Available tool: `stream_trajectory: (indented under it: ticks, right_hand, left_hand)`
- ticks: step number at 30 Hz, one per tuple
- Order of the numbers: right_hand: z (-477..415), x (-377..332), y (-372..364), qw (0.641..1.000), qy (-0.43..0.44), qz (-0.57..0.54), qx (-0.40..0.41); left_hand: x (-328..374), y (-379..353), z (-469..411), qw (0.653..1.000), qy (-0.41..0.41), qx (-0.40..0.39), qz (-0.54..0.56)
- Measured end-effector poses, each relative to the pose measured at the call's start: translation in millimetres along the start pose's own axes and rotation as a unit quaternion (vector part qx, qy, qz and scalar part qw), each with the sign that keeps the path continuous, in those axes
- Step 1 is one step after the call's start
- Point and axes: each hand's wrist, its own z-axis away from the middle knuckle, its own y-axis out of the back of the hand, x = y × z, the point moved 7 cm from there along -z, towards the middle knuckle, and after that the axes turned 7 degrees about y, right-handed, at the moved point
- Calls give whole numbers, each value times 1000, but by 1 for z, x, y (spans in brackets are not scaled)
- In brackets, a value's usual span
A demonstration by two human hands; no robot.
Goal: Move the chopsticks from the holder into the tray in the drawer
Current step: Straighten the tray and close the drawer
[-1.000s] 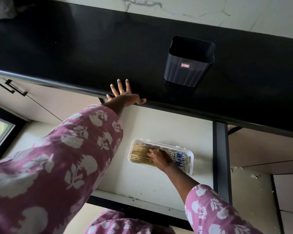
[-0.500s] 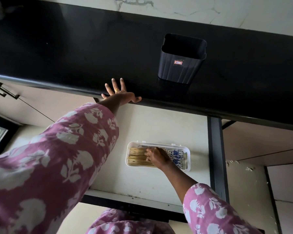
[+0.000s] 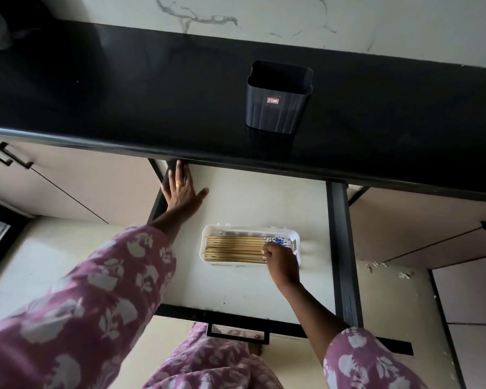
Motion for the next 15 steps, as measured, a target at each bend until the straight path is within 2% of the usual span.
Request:
stream_trajectory:
  ticks: [6,10,15]
  right_hand:
    - [15,14,14,998,-45,-6,41]
    - [23,8,21,995,-70,-13,68]
    - [41,10,31,983,-130,-34,123]
  left_hand:
    - [-50,-22,45,996,52,-67,-30]
    - [-43,-12,66,998,20,-51,-34]
    - [-35,-4,105,996,70,-46,20]
